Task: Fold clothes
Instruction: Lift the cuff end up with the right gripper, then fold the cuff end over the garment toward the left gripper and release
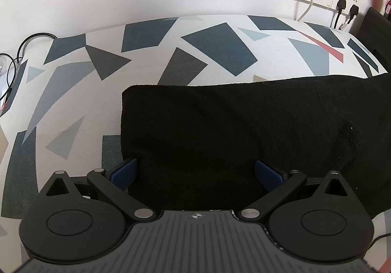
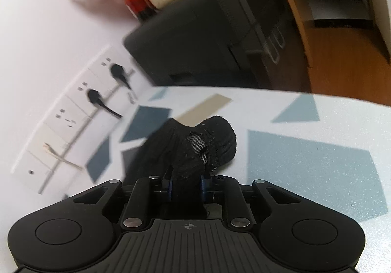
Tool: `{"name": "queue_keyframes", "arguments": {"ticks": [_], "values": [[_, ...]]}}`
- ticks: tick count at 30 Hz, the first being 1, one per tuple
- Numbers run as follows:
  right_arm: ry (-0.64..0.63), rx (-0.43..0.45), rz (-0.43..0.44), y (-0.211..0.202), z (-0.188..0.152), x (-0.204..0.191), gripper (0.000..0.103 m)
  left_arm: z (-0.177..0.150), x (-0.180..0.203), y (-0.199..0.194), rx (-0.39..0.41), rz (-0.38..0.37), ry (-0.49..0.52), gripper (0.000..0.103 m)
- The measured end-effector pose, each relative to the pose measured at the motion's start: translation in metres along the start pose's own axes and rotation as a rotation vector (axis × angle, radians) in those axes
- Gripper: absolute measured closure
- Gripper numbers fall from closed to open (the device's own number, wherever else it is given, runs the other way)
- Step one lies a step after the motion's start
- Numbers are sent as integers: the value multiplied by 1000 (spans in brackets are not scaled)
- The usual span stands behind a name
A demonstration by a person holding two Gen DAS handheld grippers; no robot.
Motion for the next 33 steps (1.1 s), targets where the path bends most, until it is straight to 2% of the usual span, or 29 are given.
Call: {"name": "queue_keyframes", "arguments": {"ticks": [3, 7, 10, 13, 19, 22, 25, 29, 33], "values": [[-29, -7, 61, -8, 6, -18, 86, 4, -10, -2, -14, -51, -29, 0], [-103, -35, 161, -20, 5, -54, 87, 8, -44, -11, 0, -151, -225, 0], [-174, -65, 240, -30, -7, -85, 87, 6, -72, -24, 40, -201, -352, 0], [-230, -108, 310, -37, -21, -115, 87, 3, -96, -38, 67, -225, -413, 0], [-389, -214, 408, -44, -71, -176, 87, -20, -124, -65, 111, -198, -385, 0], [-562, -213, 422, -46, -103, -207, 88, -34, -135, -80, 152, -182, -369, 0], [-611, -239, 435, -46, -127, -230, 88, -45, -142, -92, 171, -160, -343, 0], [-809, -242, 511, -63, -168, -266, 88, -55, -151, -101, 184, -151, -337, 0], [-955, -366, 569, -72, -224, -281, 86, -67, -159, -102, 180, -143, -347, 0]]}}
Point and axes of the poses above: each gripper's, at about its wrist camera, not at the fingertips, and y roughly the way its jaws point, x to its right, z to its top, the point moved 2 cm from there along y, roughly the way its jaws point, and after that the axes turned 6 degrees about z, right-handed, at the moved point
